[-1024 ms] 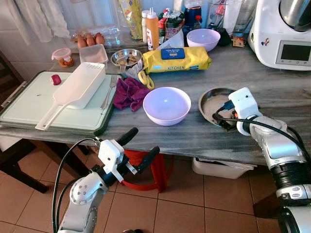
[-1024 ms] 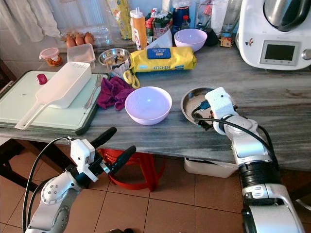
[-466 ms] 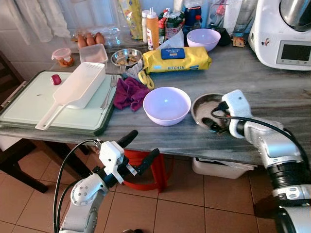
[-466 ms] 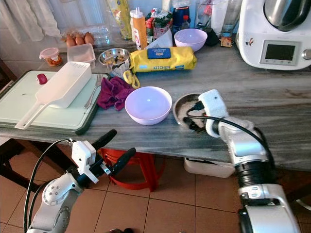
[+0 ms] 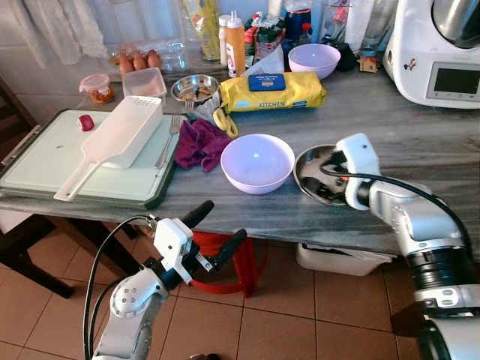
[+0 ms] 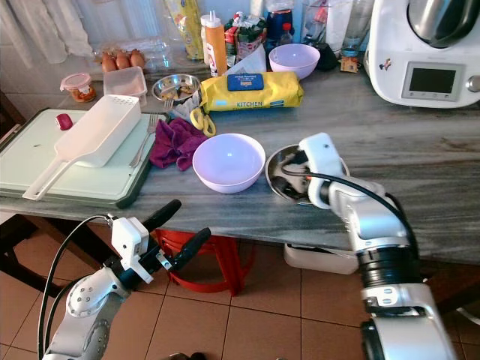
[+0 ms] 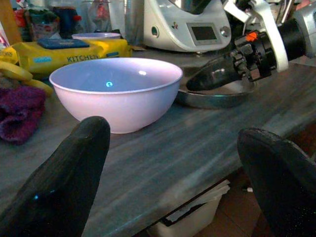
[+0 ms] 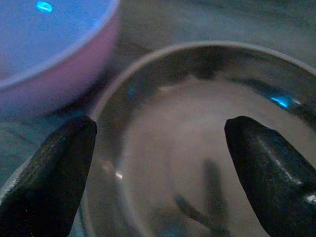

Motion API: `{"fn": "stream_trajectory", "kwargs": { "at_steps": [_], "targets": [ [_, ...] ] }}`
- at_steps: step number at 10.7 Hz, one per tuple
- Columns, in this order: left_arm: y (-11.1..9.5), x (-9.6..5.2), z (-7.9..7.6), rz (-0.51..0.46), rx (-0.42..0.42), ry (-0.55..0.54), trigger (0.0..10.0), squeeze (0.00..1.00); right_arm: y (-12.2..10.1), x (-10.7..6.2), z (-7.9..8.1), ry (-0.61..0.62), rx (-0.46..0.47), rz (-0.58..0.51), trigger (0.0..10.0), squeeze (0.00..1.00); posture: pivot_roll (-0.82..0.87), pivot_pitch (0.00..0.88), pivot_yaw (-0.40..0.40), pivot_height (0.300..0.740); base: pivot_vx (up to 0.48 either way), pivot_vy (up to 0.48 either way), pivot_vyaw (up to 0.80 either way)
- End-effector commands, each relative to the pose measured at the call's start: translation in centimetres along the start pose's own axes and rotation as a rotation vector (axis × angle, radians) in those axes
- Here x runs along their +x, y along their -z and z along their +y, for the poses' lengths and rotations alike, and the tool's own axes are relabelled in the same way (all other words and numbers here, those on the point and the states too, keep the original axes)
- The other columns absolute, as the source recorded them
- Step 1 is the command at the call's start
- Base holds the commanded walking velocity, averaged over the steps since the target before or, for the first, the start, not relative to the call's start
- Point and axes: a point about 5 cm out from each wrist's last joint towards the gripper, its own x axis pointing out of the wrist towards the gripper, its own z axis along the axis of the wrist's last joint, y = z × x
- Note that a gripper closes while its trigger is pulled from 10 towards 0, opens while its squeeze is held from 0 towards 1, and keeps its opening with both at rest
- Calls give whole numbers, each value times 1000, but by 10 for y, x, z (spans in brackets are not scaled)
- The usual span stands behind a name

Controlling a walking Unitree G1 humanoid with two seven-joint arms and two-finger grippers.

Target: Setting the table

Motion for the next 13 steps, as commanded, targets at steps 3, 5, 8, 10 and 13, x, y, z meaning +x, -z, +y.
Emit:
{"fn": "stream_trajectory", "kwargs": {
  "at_steps": [3,5,8,10,13],
  "targets": [
    [1,-1,0,9,11,1,10000,0,-2,-6,-10,70,-84,8,10000,0,-167,117,70,740,0,0,0],
    [1,-1,-1,12,7,6,10000,0,6,-5,-14,101,-101,38,10000,0,-169,119,73,740,0,0,0],
    [1,-1,0,15,10,9,10000,0,19,0,-6,46,-62,73,10000,0,-163,122,76,740,0,0,0],
    [1,-2,0,20,12,7,10000,0,20,4,3,-1,-47,71,10000,0,-158,121,75,740,0,0,0],
    [1,-2,1,20,17,3,10000,0,13,7,10,-34,-19,47,10000,0,-154,116,75,740,0,0,0]
  ]
}}
